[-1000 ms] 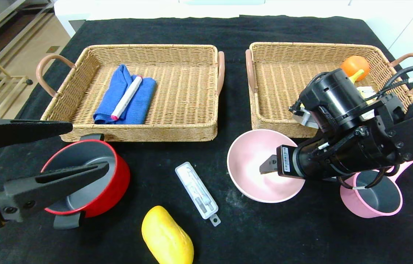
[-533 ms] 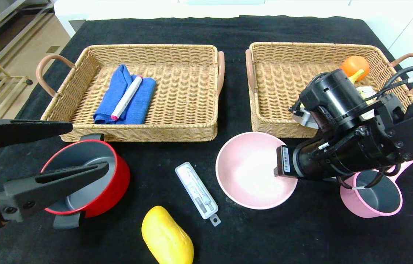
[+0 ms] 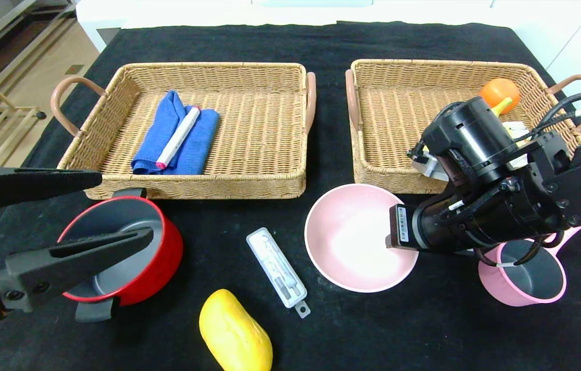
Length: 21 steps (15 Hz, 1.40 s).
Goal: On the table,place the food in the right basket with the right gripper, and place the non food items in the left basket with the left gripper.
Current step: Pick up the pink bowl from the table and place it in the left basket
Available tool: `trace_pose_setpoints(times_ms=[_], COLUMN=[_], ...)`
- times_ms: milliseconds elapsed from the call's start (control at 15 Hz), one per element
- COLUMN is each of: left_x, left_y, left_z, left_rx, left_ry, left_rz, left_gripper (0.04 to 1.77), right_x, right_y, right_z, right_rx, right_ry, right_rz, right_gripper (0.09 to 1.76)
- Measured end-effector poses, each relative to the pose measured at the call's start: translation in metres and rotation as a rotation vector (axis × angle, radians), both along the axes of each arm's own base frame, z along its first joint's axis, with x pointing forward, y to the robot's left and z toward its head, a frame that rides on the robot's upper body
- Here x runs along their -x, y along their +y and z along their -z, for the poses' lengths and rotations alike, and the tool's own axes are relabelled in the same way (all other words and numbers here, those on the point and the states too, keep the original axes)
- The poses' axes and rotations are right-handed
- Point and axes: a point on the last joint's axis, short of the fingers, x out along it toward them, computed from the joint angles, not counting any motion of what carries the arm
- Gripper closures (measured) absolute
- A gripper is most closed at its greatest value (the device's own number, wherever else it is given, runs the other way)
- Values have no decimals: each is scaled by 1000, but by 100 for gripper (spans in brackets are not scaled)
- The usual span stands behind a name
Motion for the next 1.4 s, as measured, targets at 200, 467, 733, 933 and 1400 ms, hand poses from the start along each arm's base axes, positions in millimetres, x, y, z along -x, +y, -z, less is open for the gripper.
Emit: trace_pose_setpoints(times_ms=[200, 467, 733, 933, 1400], left_x=[0, 0, 0, 0, -1], left_y=[0, 0, 0, 0, 0], left_z=[0, 0, 0, 0, 0], left_rx=[0, 0, 0, 0, -1], left_ry=[0, 0, 0, 1, 4], left_rz=[-1, -1, -1, -1, 0], left_gripper=[9, 9, 9, 9, 9], right_x=[1, 9, 21, 29, 33], right_y=[-1, -4, -9, -12, -7], right_z=[0, -10, -26, -40, -77], right_rx=[-1, -66, -106, -138, -242], right_ry=[1, 12, -28, -76, -216], right_rz=[-2, -54, -67, -77, -105], right_gripper=[161, 161, 161, 161, 161])
